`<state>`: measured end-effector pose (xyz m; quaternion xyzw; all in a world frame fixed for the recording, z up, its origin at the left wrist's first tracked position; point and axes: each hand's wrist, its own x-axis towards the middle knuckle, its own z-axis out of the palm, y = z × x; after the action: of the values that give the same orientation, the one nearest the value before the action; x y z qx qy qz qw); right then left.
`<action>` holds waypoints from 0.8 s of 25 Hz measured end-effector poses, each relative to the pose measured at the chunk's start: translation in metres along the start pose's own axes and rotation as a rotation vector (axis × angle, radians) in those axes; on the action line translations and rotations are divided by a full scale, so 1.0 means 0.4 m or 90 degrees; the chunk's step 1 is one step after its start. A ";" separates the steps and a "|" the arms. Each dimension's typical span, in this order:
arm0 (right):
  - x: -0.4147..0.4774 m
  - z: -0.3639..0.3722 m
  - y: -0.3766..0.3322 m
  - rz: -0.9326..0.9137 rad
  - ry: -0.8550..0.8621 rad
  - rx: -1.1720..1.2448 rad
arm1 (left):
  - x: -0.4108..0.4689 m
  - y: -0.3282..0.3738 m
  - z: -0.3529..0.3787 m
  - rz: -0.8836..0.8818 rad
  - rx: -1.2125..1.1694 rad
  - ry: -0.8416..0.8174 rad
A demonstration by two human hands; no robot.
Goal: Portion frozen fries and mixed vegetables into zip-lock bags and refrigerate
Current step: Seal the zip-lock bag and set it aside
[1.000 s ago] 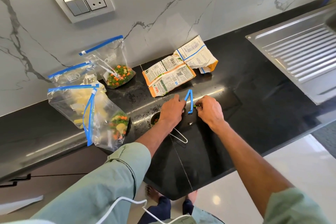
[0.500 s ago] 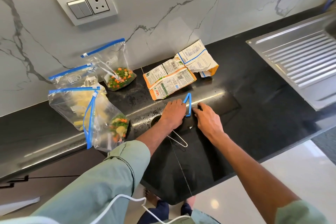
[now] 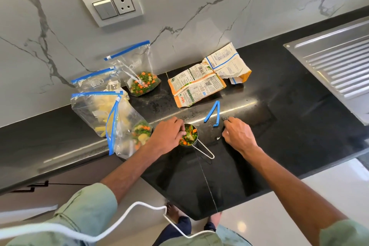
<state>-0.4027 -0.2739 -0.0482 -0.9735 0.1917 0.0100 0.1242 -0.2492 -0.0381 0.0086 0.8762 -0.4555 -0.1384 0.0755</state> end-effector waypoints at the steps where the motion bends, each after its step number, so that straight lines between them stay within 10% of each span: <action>1: 0.008 -0.007 -0.005 0.020 -0.005 0.007 | -0.004 0.001 0.001 -0.001 0.011 -0.006; 6: 0.013 -0.067 -0.068 0.288 0.099 0.386 | -0.002 0.022 0.003 -0.031 0.022 0.033; 9: 0.011 -0.089 -0.179 0.154 0.052 0.491 | -0.033 0.015 0.005 -0.077 -0.058 0.065; 14: 0.035 -0.082 -0.280 -0.087 -0.035 0.389 | -0.135 -0.019 -0.120 -0.087 -0.122 0.350; 17: -0.002 -0.088 -0.264 0.060 -0.028 0.375 | -0.227 -0.065 -0.246 -0.184 -0.026 0.534; 20: -0.067 -0.057 -0.225 0.219 -0.203 0.126 | -0.290 -0.160 -0.292 -0.379 0.000 0.411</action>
<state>-0.3944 -0.1887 -0.0028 -0.8957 0.3326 0.1658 0.2442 -0.2265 0.0946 0.1233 0.9676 -0.1366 0.1264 0.1708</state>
